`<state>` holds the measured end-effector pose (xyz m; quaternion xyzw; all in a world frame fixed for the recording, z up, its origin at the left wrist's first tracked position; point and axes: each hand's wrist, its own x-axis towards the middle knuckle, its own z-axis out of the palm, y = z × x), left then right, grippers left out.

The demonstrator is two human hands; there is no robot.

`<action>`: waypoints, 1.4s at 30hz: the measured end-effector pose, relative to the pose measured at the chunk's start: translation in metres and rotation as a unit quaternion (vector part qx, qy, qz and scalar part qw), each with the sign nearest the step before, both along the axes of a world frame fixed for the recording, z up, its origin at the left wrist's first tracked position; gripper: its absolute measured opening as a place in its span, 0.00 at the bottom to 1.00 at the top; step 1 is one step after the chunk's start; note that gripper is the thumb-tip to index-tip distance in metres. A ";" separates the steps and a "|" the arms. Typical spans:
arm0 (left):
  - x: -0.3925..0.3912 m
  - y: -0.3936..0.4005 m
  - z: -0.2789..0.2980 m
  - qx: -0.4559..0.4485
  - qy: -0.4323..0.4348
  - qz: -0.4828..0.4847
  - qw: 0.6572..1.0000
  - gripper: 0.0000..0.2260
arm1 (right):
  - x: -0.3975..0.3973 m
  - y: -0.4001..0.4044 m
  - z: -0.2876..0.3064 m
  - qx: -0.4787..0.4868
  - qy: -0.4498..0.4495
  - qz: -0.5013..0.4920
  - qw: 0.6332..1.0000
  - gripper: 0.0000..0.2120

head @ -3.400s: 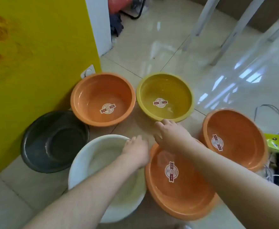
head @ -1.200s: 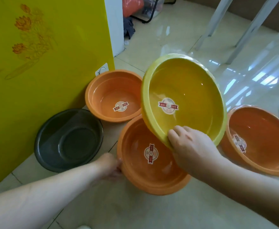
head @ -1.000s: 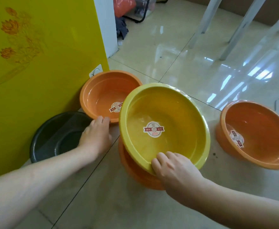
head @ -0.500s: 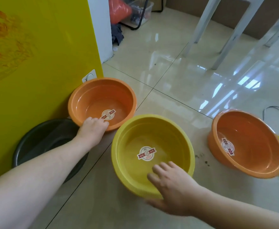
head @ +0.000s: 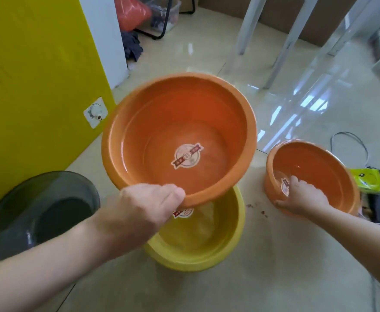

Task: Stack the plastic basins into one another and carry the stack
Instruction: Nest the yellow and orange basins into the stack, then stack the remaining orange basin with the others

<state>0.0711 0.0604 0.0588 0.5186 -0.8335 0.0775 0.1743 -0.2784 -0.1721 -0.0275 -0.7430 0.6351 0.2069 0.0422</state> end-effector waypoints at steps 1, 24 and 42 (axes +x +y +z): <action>-0.011 0.008 -0.011 -0.002 -0.006 -0.027 1.000 0.10 | -0.001 0.000 -0.003 0.018 -0.006 -0.009 1.000 0.36; -0.005 0.048 -0.093 0.375 -0.078 -0.021 0.923 0.35 | 0.140 0.091 0.104 -0.217 -0.206 0.323 0.898 0.06; 0.097 0.118 -0.135 0.416 -0.107 0.461 0.776 0.07 | 0.151 0.189 0.022 0.046 -0.108 0.592 0.797 0.17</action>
